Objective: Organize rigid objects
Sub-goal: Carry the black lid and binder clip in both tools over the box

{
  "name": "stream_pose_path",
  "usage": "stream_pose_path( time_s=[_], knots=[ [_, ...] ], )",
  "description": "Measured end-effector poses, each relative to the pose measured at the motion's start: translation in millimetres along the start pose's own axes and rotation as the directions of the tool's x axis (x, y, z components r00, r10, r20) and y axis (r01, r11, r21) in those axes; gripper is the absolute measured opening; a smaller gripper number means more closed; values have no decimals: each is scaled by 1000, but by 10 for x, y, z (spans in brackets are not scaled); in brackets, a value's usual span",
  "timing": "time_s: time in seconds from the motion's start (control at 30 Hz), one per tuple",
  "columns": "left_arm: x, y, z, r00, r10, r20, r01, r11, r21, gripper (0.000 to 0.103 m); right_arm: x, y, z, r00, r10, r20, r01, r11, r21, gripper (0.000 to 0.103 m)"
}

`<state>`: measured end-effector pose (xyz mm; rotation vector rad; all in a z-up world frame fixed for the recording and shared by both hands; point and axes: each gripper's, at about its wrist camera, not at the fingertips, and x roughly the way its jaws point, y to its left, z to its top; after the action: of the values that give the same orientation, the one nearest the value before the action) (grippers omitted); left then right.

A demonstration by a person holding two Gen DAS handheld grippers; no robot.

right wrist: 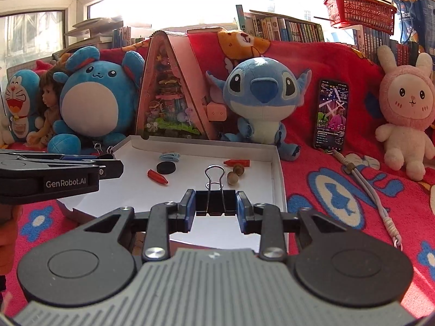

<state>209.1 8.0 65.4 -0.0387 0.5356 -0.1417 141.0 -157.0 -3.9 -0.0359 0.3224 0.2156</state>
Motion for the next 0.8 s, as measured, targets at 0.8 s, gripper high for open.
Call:
stream_pose_path(
  time_s=[0.8],
  knots=[
    [934, 71, -80, 988, 20, -152, -33, 996, -82, 31, 1042, -257, 43, 989, -29, -145, 51, 987, 154, 37]
  ],
)
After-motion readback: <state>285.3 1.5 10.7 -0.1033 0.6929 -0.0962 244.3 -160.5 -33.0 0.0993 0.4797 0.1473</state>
